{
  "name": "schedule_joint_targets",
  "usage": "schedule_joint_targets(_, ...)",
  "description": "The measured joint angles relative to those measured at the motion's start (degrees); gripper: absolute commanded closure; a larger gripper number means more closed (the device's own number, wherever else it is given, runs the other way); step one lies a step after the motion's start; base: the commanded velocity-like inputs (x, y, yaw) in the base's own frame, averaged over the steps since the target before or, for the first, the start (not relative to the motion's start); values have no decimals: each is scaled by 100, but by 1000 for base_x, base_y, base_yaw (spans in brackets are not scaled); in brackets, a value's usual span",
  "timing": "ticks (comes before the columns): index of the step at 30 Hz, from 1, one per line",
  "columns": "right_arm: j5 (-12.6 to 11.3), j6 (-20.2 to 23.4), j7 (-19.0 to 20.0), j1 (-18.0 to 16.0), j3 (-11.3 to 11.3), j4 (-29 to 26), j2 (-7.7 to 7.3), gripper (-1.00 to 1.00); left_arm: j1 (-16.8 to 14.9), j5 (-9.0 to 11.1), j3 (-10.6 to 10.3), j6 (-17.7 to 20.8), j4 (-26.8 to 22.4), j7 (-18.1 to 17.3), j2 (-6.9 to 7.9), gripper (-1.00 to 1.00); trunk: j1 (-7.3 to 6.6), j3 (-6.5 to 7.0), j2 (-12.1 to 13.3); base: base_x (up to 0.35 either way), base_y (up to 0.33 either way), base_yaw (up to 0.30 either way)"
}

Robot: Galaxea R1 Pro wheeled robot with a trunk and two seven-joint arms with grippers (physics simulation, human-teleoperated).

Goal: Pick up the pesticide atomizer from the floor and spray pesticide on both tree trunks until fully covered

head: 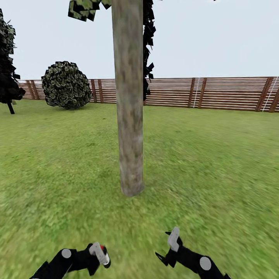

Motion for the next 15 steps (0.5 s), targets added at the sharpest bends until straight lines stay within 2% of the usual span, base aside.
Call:
schedule_joint_targets(3,27,45,565,-29,32,-11,83,-100,-62,-349,-2,34,-14,-528,-11,100,0,0,0,0,0,0)
schedule_joint_targets(6,74,57,755,-36,47,14,114,-100,-84,-666,4,32,-21,-824,-27,100,0,0,0,0,0,0)
schedule_joint_targets(7,158,59,794,-38,50,21,121,-100,-91,-751,-1,26,-21,-892,-27,100,0,0,0,0,0,0)
schedule_joint_targets(11,324,61,818,-39,52,20,126,-100,-96,-798,-4,15,-22,-942,-45,100,0,0,0,0,0,0)
schedule_joint_targets(15,373,61,824,-39,52,11,133,-100,-96,-863,-87,17,-22,-952,-79,100,0,0,0,0,0,0)
